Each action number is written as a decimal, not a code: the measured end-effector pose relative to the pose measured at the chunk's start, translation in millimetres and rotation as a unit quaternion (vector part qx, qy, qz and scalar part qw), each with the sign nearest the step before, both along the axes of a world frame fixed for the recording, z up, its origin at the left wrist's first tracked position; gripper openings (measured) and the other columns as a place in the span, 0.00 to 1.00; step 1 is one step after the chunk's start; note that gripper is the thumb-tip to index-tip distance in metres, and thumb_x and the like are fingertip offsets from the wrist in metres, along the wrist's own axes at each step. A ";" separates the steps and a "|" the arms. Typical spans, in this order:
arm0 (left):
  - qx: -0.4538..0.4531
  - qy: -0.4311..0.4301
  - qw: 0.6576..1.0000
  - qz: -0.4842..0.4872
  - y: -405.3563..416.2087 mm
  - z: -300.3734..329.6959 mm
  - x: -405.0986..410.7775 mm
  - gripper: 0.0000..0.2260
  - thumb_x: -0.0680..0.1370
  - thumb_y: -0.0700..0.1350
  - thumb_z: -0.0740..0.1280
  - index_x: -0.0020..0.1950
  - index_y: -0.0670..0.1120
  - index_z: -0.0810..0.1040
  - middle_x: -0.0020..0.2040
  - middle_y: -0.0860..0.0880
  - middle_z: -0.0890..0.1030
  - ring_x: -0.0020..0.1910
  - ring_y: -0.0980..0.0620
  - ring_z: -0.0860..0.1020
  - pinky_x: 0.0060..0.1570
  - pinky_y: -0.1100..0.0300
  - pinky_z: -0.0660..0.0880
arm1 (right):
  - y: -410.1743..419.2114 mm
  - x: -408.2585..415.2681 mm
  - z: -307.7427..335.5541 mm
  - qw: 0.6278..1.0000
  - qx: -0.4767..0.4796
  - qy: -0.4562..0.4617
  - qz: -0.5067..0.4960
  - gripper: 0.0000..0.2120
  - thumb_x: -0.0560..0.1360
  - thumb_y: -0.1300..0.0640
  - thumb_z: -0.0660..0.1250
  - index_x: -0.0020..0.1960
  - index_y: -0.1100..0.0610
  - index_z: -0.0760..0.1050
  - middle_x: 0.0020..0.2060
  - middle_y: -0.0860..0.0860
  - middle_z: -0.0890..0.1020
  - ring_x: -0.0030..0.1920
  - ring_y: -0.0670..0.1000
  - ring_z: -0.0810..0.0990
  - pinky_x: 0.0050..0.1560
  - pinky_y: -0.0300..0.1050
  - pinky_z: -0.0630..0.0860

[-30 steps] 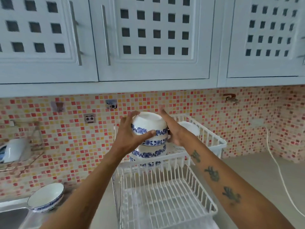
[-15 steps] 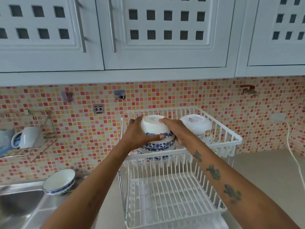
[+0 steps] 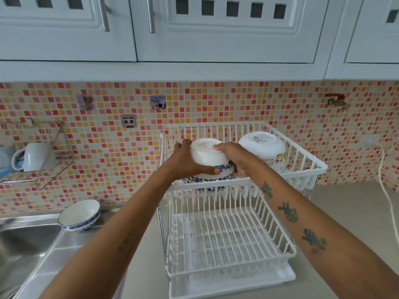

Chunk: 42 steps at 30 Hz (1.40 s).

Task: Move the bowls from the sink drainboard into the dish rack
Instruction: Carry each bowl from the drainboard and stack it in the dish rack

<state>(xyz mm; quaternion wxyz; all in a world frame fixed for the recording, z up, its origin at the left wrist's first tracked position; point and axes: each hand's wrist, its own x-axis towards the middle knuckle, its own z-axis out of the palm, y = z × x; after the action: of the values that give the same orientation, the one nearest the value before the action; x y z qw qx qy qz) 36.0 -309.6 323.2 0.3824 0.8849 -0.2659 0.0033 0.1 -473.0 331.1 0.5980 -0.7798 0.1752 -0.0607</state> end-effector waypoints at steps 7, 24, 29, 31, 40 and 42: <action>-0.076 0.068 0.994 -0.027 7.1 5.7 -7.8 0.49 0.67 0.59 0.76 0.78 0.49 0.51 0.75 0.47 0.54 0.74 0.46 0.62 0.60 0.59 0.70 | 5.4 -1.1 0.9 0.993 -0.106 -0.053 -0.022 0.25 0.76 0.44 0.62 0.69 0.55 0.69 0.66 0.54 0.76 0.61 0.55 0.78 0.62 0.54 0.75; -0.164 0.146 0.975 -0.022 216.1 13.6 40.3 0.18 0.79 0.54 0.64 0.62 0.43 0.75 0.62 0.44 0.79 0.59 0.46 0.80 0.62 0.48 0.76 | 217.1 39.3 56.5 0.908 -0.214 -0.358 0.036 0.12 0.76 0.53 0.64 0.57 0.54 0.78 0.61 0.50 0.76 0.62 0.49 0.76 0.62 0.49 0.75; -0.120 0.228 0.966 0.026 297.6 -18.6 70.6 0.18 0.80 0.54 0.63 0.62 0.43 0.76 0.60 0.43 0.80 0.57 0.44 0.80 0.58 0.50 0.77 | 294.9 81.1 29.1 0.928 -0.157 -0.303 0.147 0.07 0.77 0.55 0.64 0.52 0.54 0.79 0.61 0.53 0.79 0.61 0.50 0.77 0.61 0.47 0.76; -0.131 0.262 0.955 0.050 329.3 -34.4 81.0 0.15 0.80 0.53 0.63 0.60 0.44 0.77 0.57 0.44 0.81 0.54 0.45 0.80 0.56 0.51 0.77 | 319.9 97.8 13.9 0.940 -0.140 -0.258 0.177 0.09 0.78 0.55 0.64 0.54 0.56 0.79 0.61 0.52 0.79 0.59 0.49 0.77 0.58 0.45 0.74; -0.181 0.416 0.878 0.154 433.3 -122.0 141.9 0.14 0.80 0.56 0.62 0.52 0.45 0.77 0.49 0.46 0.80 0.47 0.47 0.80 0.50 0.54 0.76 | 387.6 188.5 -83.7 0.979 -0.066 -0.050 0.187 0.14 0.78 0.57 0.63 0.58 0.66 0.78 0.55 0.56 0.81 0.52 0.50 0.77 0.51 0.45 0.73; -0.187 0.454 0.855 0.168 446.4 -144.3 157.2 0.15 0.80 0.58 0.61 0.49 0.46 0.76 0.47 0.47 0.80 0.46 0.48 0.79 0.48 0.55 0.75 | 395.4 207.6 -109.6 0.986 -0.040 0.005 0.164 0.17 0.77 0.56 0.64 0.60 0.67 0.76 0.58 0.59 0.81 0.55 0.54 0.79 0.48 0.45 0.74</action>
<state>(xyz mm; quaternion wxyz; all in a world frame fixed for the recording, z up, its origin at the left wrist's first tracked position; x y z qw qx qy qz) 193.2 136.8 178.9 0.6128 0.7311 0.0955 -0.2843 207.6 -77.6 221.5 0.5672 -0.8216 0.0451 0.0349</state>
